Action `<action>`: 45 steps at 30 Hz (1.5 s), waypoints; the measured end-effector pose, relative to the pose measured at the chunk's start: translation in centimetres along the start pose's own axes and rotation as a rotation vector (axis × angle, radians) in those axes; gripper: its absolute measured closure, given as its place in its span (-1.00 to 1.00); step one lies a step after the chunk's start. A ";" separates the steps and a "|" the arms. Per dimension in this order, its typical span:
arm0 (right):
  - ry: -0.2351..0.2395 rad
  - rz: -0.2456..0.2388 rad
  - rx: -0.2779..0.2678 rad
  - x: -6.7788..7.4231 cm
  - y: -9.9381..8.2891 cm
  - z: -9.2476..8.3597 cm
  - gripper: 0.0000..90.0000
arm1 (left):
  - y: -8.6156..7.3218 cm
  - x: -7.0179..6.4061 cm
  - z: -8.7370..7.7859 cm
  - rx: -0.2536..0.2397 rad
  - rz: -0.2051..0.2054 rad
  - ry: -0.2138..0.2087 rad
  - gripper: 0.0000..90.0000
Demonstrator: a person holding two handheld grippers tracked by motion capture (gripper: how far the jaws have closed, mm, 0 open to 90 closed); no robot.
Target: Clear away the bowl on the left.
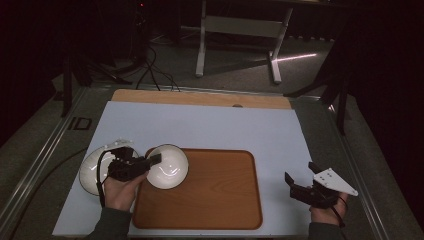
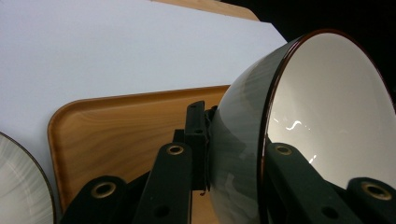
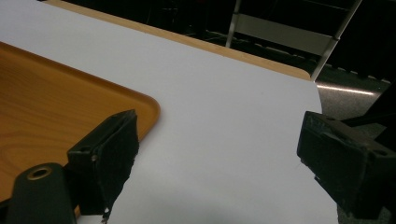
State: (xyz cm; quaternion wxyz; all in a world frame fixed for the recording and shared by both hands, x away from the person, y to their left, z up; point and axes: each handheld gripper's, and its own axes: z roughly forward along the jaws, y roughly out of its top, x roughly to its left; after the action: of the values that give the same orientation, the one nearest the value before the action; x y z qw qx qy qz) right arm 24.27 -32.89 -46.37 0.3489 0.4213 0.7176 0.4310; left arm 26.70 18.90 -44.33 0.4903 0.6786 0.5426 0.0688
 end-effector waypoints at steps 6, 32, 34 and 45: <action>0.001 0.000 0.001 0.0 0.0 0.0 -0.73 | -0.2 -0.2 0.5 0.012 0.009 0.004 0.77; 0.005 -0.007 -0.002 0.0 0.0 0.0 -0.73 | -1.0 -0.8 2.5 0.064 0.032 0.010 0.77; 0.006 -0.009 -0.001 0.0 0.0 0.0 -0.73 | -1.0 -0.9 2.6 0.064 0.032 0.011 0.77; 0.005 -0.010 0.001 0.1 0.1 0.0 -0.73 | -1.2 -1.1 3.1 0.075 0.037 0.014 0.77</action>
State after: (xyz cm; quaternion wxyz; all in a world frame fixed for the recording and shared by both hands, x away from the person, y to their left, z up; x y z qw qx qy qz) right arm 24.29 -32.80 -46.33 0.3493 0.4169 0.7206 0.4300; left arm 27.32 16.09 -46.30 0.4594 0.7059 0.5356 0.0619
